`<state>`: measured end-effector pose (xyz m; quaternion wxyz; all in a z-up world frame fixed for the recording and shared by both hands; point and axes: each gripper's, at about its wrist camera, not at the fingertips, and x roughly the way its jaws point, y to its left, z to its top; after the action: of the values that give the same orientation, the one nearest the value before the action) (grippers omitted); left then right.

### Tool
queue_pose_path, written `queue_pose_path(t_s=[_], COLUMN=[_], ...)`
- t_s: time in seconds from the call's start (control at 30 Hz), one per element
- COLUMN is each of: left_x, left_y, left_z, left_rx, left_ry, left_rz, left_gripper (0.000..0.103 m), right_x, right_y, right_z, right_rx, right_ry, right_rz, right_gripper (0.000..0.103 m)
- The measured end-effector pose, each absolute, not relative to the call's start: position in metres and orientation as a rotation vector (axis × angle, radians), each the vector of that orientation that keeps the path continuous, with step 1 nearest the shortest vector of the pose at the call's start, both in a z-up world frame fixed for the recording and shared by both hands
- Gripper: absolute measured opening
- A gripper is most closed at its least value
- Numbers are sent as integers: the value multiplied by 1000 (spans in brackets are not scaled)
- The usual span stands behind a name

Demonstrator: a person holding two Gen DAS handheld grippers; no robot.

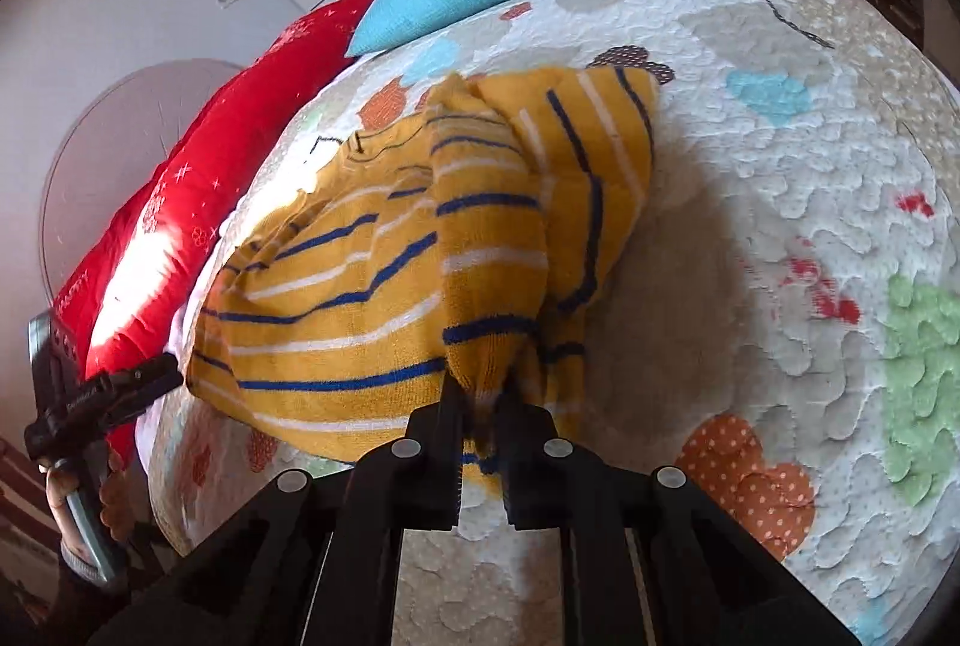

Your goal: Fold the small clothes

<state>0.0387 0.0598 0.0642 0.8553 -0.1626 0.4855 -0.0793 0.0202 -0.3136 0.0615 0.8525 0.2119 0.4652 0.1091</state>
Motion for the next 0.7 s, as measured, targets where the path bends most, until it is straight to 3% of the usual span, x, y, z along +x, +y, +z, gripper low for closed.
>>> queue_pose_path(t_s=[0.1, 0.17, 0.47, 0.67, 0.7], left_x=[17, 5, -33, -53, -56], left_y=[56, 56, 57, 56, 56], left_z=[72, 79, 80, 75, 76], left_rx=[-296, -271, -245, -262, -254], left_ry=[996, 971, 946, 944, 942], left_rz=[-156, -148, -98, -59, -50], left_gripper=[67, 67, 67, 67, 67], right_x=[20, 17, 26, 104, 115], right_y=[-345, -359, -315, -279, -281], right_z=[56, 54, 126, 88, 77], right_rx=[432, 469, 327, 292, 278], right_ry=[979, 1001, 815, 925, 950], right_rz=[59, 33, 80, 109, 76], right_gripper=[7, 13, 23, 24, 29])
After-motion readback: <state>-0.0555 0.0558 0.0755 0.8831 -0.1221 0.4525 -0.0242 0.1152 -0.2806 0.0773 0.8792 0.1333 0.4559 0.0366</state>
